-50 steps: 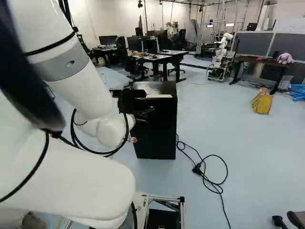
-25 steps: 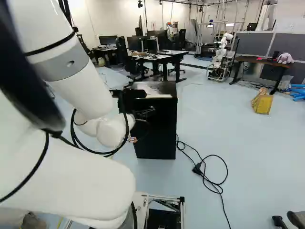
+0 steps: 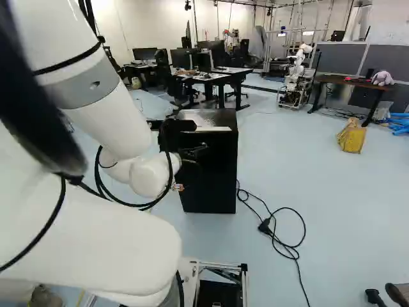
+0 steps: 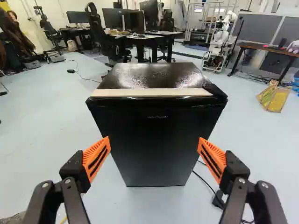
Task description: Grab a drink from the fridge
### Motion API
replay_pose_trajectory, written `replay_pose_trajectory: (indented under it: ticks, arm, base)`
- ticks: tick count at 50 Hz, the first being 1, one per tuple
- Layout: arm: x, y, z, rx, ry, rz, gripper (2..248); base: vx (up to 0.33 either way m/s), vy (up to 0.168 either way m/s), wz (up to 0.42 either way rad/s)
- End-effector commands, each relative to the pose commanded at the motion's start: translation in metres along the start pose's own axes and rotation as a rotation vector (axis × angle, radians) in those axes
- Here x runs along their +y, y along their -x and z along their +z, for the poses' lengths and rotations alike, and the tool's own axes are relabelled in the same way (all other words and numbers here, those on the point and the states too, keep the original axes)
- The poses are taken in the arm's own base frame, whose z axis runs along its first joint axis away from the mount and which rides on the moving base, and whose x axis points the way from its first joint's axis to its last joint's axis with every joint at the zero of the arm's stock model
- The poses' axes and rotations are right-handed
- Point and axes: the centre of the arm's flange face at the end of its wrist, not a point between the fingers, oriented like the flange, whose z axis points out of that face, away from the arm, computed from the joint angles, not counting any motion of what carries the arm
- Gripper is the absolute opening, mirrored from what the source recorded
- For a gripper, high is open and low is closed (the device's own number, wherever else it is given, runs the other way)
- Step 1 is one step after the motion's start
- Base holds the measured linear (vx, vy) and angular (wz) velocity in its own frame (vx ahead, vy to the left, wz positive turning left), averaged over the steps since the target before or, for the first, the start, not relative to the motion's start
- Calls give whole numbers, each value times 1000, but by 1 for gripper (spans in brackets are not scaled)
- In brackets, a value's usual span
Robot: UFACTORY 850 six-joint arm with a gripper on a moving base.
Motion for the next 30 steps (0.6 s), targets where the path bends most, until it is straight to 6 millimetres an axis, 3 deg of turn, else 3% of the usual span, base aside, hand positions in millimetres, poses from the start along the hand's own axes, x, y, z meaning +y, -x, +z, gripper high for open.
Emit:
replay_pose_trajectory:
  ticks: [30]
  arm:
    - [0,0,0,0,0,0,247]
  base:
    - [-1,57,-4]
